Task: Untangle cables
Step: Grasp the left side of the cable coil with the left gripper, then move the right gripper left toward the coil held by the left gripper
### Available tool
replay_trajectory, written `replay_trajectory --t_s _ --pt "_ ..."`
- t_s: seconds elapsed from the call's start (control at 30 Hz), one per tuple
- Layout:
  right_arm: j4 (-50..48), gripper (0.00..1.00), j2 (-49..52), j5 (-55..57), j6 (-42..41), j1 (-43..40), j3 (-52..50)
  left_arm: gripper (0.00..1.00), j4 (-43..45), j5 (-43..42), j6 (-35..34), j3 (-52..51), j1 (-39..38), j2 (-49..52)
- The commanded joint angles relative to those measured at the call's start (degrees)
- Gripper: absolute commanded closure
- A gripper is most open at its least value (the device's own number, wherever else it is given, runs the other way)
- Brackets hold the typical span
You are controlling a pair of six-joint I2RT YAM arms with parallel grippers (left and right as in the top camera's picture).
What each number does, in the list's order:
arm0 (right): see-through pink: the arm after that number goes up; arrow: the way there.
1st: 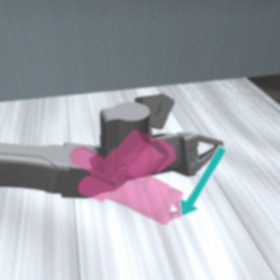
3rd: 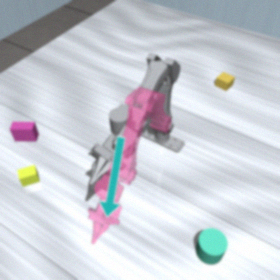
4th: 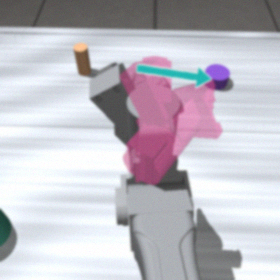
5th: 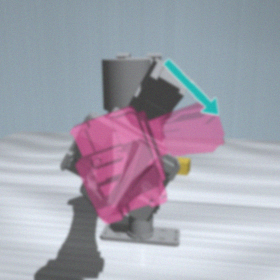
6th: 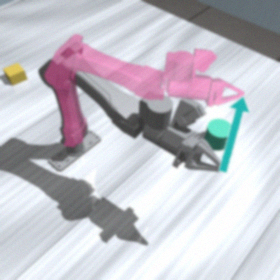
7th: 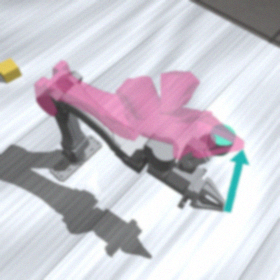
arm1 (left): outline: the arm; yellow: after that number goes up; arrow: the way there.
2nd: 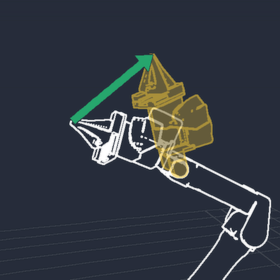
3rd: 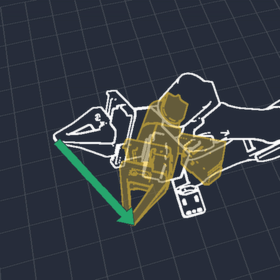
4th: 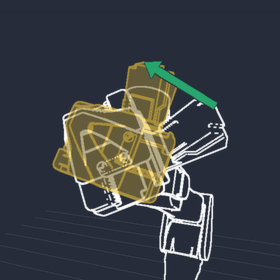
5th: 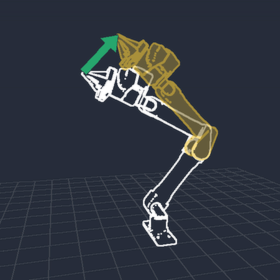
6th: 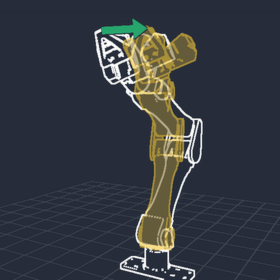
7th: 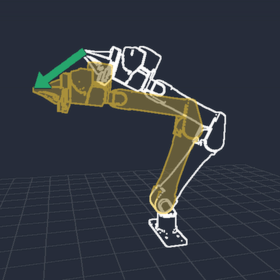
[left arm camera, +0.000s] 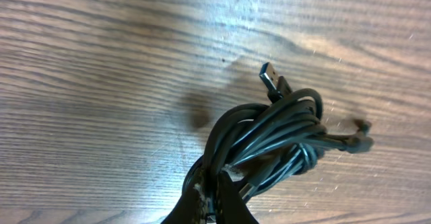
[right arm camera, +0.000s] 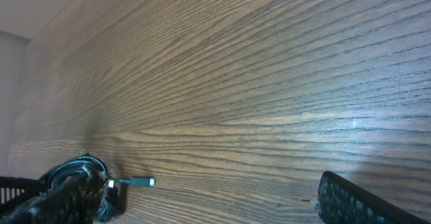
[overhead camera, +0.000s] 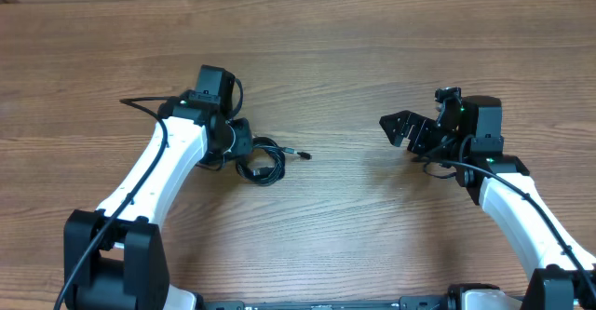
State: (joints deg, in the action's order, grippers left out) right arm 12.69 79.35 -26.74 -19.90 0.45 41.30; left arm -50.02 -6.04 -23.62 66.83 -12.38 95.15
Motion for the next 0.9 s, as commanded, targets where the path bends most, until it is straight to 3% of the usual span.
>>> replay_trajectory --t_s 0.0,0.27,0.37,0.5,0.57,0.63,0.7,0.77,0.83,0.87 --pt "-0.3 0.00 0.3 0.2 0.0 -0.2 1.3 0.96 1.2 -2.7 4.1 0.2 -0.5 0.0" --pt "-0.8 0.00 0.3 0.1 0.0 -0.2 1.3 0.96 6.2 -10.6 8.7 -1.1 -0.8 0.0" --pt "-2.1 0.00 0.3 -7.0 -0.2 -0.1 1.3 0.96 7.7 -10.5 9.1 -2.1 -0.8 0.1" --pt "-1.4 0.00 0.6 -13.0 -11.3 0.1 1.3 0.96 10.3 -13.0 7.9 -4.0 -0.7 0.1" --pt "-1.4 0.00 1.0 -14.8 -11.8 1.3 1.2 0.96 11.6 -16.3 8.0 -4.9 -0.7 0.1" --pt "-0.4 0.12 1.2 -15.6 -11.8 3.6 1.2 0.96 11.7 -18.1 8.0 -5.0 -0.5 0.1" --pt "0.8 0.30 1.2 -15.6 -11.8 6.7 1.2 0.96 11.7 -18.0 8.0 -5.0 -0.4 0.1" --pt "0.9 0.55 1.2 -15.3 -11.9 10.2 1.2 0.96 11.3 -18.0 8.0 -5.0 -0.3 0.1" --pt "0.5 0.72 1.2 -14.5 -12.4 14.1 1.2 0.96 10.6 -18.0 8.2 -5.0 -0.4 0.1" --pt "0.7 0.91 1.2 -13.4 -13.5 15.9 1.2 0.96 9.7 -17.9 8.2 -5.0 -0.4 0.1"
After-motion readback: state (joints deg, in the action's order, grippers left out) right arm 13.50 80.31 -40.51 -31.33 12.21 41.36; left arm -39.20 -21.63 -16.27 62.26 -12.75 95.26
